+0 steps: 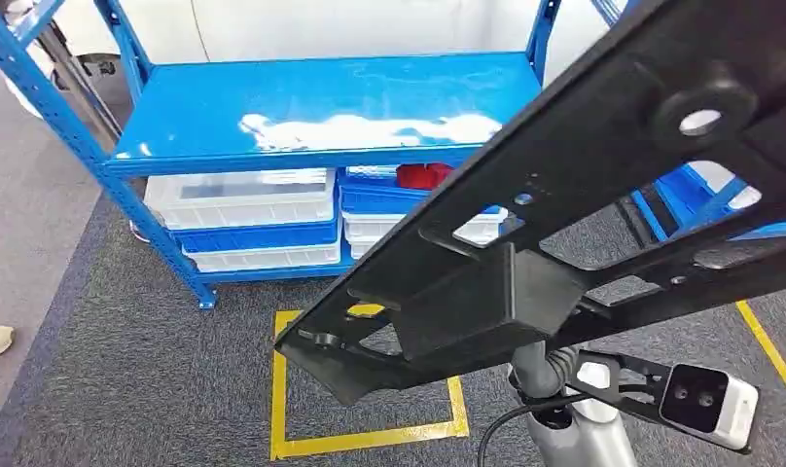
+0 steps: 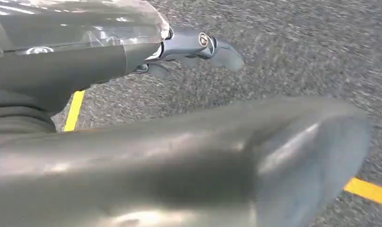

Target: Take the parts from the cabinet and place them on the table.

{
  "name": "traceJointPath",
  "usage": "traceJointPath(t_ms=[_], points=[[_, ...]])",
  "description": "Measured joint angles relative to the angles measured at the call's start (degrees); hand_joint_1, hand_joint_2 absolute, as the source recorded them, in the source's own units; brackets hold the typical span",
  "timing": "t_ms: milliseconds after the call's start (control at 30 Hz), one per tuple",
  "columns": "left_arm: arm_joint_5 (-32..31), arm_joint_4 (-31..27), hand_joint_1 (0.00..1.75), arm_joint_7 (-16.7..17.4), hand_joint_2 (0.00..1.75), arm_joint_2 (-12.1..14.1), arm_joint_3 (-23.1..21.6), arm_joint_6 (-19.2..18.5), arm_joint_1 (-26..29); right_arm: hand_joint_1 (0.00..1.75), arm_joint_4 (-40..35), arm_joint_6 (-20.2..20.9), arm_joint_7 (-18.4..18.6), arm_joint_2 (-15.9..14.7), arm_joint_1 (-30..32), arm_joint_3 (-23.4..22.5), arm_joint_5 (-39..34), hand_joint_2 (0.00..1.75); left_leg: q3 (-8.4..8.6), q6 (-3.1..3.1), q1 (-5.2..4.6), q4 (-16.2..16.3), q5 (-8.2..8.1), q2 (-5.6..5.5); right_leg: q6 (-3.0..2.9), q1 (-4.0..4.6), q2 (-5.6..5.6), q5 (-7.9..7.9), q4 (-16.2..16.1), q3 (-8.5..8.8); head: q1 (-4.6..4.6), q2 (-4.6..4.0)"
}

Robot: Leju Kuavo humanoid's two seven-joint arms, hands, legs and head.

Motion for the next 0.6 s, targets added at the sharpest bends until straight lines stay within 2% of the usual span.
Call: traceJointPath(t_ms=[33,67,133,167,200,233,267,300,333,367,400,467,500,533,600], points=[[0.0,0.0,0.00,0.0,0.00,0.0,0.0,0.0,0.0,1.75,-0.1,-0.2,0.0,0.0,-0.4,-0.1,0.1,1.75,-0.60,-0.29,0.09,1.6,-1.29,-2.19,-0.18,0.00,0.64,0.19,-0.2,-0.05,0.00,-0.02],[0.1,0.0,0.00,0.0,0.00,0.0,0.1,0.0,0.1,1.75,-0.1,-0.3,0.0,0.2,-0.8,-0.1,0.1,1.75,-2.25,-0.47,0.25,5.4,-3.73,-3.50,-0.45,0.00,1.18,0.35,-0.2,-0.17,-0.02,0.00],[0.0,0.0,0.00,0.2,0.00,0.1,0.2,0.3,0.6,1.75,-0.1,-0.9,0.0,0.2,-0.7,-0.1,0.8,1.75,-5.91,-0.77,0.30,13.8,-7.40,-4.22,-0.59,0.07,2.41,0.40,-0.1,-0.33,0.00,-0.02],[-0.2,0.0,0.00,0.2,0.00,0.0,0.2,0.4,0.8,1.75,-0.1,-1.2,0.0,0.2,-0.6,-0.2,1.5,1.75,-6.84,-0.87,0.33,15.9,-7.54,-4.27,-0.58,0.05,3.16,0.45,0.0,-0.44,-0.02,0.00],[-0.4,0.0,0.00,0.4,0.00,0.0,0.2,0.6,0.8,1.75,-0.2,-1.6,0.0,0.2,-0.6,-0.3,2.0,1.75,-6.52,-0.93,0.41,15.3,-6.45,-4.28,-0.52,0.01,3.84,0.49,0.2,-0.51,-0.02,0.00],[-0.5,0.0,0.00,0.5,0.00,0.0,0.2,0.8,0.8,1.75,-0.3,-1.9,0.0,0.2,-0.5,-0.4,2.1,1.75,-5.11,-0.95,0.51,12.4,-4.33,-4.31,-0.46,-0.06,4.57,0.49,0.4,-0.58,0.00,0.00],[-0.5,0.0,0.00,0.7,0.00,0.0,0.2,1.2,0.7,1.75,-0.5,-2.1,0.0,0.2,-0.5,-0.6,2.1,1.75,-3.05,-0.99,0.68,8.2,-1.88,-4.66,-0.29,-0.14,5.24,0.38,0.7,-0.64,0.00,0.00],[-0.5,0.0,0.00,0.9,0.00,0.0,0.2,1.9,0.8,1.75,-0.8,-2.2,-0.1,0.2,-0.5,-0.8,2.1,1.75,-0.74,-1.09,0.98,3.4,0.43,-6.11,0.01,-0.26,5.89,0.20,1.2,-0.83,0.00,0.00],[-0.5,0.0,0.00,1.0,0.00,0.0,0.2,2.2,0.8,1.75,-1.0,-2.3,-0.1,0.2,-0.5,-1.0,2.1,1.75,0.01,-0.98,1.31,1.9,-0.60,-9.03,0.38,-0.29,6.40,0.05,1.6,-1.34,0.00,-0.02],[-0.5,0.0,0.00,1.0,0.00,0.0,0.2,2.4,0.9,1.75,-1.1,-2.4,-0.2,0.2,-0.6,-1.2,2.1,1.75,0.37,-0.74,1.31,0.4,-0.77,-9.27,0.77,-0.07,7.14,-0.01,2.5,-2.07,0.02,0.00],[-0.6,0.0,0.00,1.1,0.00,0.0,0.2,2.6,1.0,1.75,-1.3,-2.4,-0.2,0.2,-0.5,-1.2,2.2,1.75,0.02,-0.56,1.17,0.9,-0.67,-8.79,1.28,-0.39,7.76,0.37,2.3,-2.49,0.00,-0.02],[-1.2,0.0,0.00,1.2,0.00,-0.1,0.2,4.1,0.9,1.75,-1.6,-2.5,-0.2,0.2,-0.3,-1.9,3.7,1.75,-0.11,0.10,0.88,1.0,-0.44,-7.71,1.99,-0.48,8.86,0.74,2.1,-2.93,0.00,-0.02],[-1.6,0.0,0.00,1.2,0.00,-0.2,0.2,4.5,0.7,1.75,-1.8,-2.6,-0.2,0.2,-0.1,-2.3,4.4,1.75,-0.09,0.58,1.33,0.6,-0.15,-6.96,2.18,-0.55,8.63,0.46,2.4,-3.07,0.00,0.00],[-1.8,0.0,0.00,1.2,0.00,-0.2,0.1,4.7,0.6,1.75,-2.0,-2.8,-0.2,0.2,0.1,-2.6,4.7,1.75,-0.05,0.74,1.25,0.6,-0.08,-6.68,2.32,-0.43,7.29,0.12,2.9,-3.10,0.00,0.00],[-1.8,0.0,0.00,1.2,0.00,-0.2,0.1,4.7,0.6,1.75,-2.0,-2.8,-0.2,0.2,0.1,-2.6,4.7,1.75,-0.05,0.74,1.25,0.6,-0.08,-6.68,2.32,-0.43,7.29,0.12,2.9,-3.10,0.00,0.00]])
